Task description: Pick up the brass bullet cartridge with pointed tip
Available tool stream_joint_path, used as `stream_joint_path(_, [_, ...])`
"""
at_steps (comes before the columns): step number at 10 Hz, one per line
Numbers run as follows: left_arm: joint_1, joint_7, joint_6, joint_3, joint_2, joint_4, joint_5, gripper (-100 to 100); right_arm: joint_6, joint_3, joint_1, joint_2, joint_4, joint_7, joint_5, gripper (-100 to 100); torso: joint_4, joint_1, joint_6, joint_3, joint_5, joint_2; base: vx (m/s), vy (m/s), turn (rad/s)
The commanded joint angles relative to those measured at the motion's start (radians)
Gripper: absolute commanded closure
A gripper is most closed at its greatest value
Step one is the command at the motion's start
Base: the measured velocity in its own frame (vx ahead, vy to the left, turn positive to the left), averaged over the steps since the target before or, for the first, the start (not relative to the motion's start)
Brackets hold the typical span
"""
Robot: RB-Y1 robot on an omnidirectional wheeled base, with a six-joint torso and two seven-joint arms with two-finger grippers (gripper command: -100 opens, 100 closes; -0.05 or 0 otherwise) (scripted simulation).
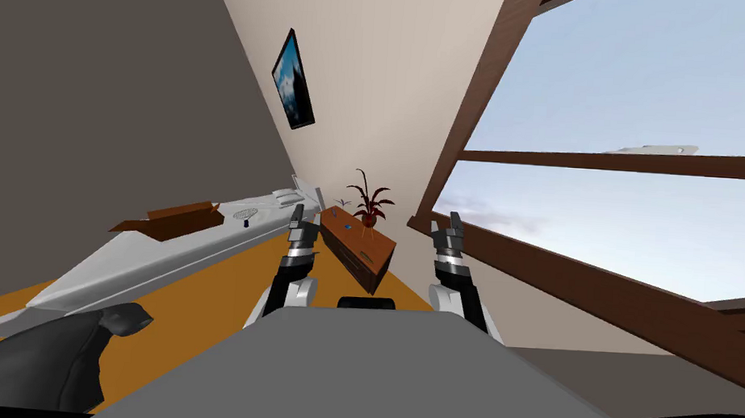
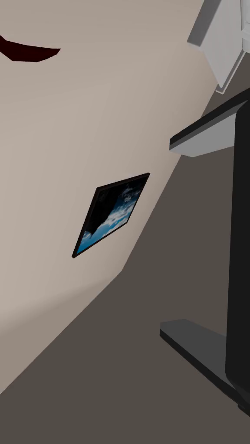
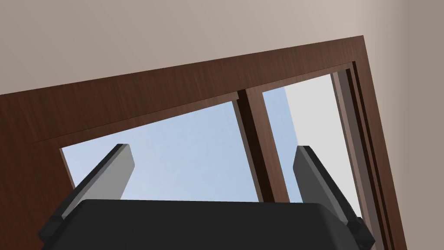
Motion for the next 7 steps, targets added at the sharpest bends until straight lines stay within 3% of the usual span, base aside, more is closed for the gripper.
stream_joint_path(1, [0.002,0.004,0.012,0.001,0.039,0.002,0.009,-100,0.0,0.0,0.0,0.0,0.0,0.0,0.0,0,0.0,0.0,0.0,0.0,0.0,0.0,-0.009,-0.019,-0.059])
stream_joint_path(7, [0.02,0.036,0.131,0.012,0.193,0.03,0.097,-100,0.0,0.0,0.0,0.0,0.0,0.0,0.0,0,0.001,-0.005,0.0,0.002,-0.001,0.003,-0.033,-0.067,-0.131])
